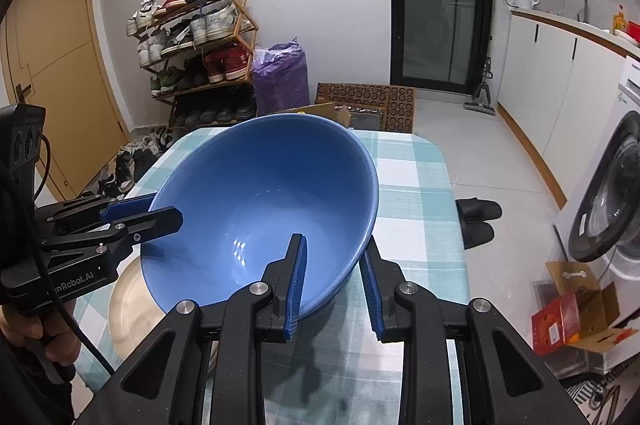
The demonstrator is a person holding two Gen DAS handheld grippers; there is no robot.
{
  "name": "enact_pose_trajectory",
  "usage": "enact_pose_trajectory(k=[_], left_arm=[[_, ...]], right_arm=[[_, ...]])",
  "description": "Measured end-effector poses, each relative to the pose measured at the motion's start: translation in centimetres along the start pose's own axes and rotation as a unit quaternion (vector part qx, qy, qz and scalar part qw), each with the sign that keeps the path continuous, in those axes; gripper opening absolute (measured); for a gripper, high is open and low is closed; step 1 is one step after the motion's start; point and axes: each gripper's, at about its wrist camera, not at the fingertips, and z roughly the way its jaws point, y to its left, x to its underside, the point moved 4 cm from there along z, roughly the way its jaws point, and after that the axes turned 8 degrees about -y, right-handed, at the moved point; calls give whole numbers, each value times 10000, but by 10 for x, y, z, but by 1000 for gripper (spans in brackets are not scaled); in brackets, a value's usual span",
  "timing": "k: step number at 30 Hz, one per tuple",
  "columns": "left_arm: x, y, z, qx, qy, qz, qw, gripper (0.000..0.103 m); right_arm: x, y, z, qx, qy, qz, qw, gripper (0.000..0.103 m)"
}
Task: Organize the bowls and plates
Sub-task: 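Lower the held bowl into the stacked light-blue bowls with both grippers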
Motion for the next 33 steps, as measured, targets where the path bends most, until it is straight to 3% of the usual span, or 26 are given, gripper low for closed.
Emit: enact_pose_trajectory(k=[13,33], left_arm=[[9,18,13,-197,146,-89,9997,29],[25,25,37,-319,420,-36,9986,29]], right_arm=[[8,11,27,-118,202,-96,9997,27],[20,22,59,78,503,-222,9985,27]])
